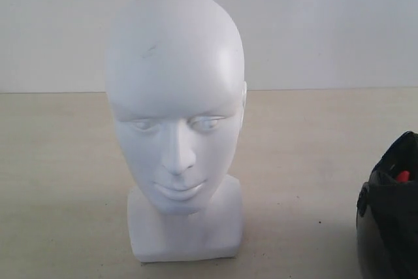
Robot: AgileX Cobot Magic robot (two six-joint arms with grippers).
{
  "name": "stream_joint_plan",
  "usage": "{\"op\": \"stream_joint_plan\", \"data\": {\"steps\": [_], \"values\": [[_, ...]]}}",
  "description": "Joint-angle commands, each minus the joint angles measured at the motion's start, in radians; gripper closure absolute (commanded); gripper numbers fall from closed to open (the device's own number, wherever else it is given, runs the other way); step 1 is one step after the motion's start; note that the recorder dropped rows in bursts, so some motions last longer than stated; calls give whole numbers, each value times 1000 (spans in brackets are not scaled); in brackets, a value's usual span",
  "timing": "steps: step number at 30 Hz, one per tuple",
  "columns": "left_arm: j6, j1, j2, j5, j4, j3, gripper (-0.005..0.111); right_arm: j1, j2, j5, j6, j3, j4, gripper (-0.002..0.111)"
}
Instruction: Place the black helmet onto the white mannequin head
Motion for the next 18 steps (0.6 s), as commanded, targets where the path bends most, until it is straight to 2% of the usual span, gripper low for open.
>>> {"op": "stream_joint_plan", "data": {"steps": [1,12,15,18], "values": [[-6,-3,-3,-2,-3,-1,102,-2,2,-14,66,-16,-31,108],[-6,-3,-3,-2,-3,-1,102,-2,2,-89,60,-20,-31,107],[-6,-3,-3,-2,-3,-1,102,-2,2,-99,46,-20,-31,93],[-6,-3,-3,-2,-3,-1,102,-2,2,-96,46,-22,-31,64]]}}
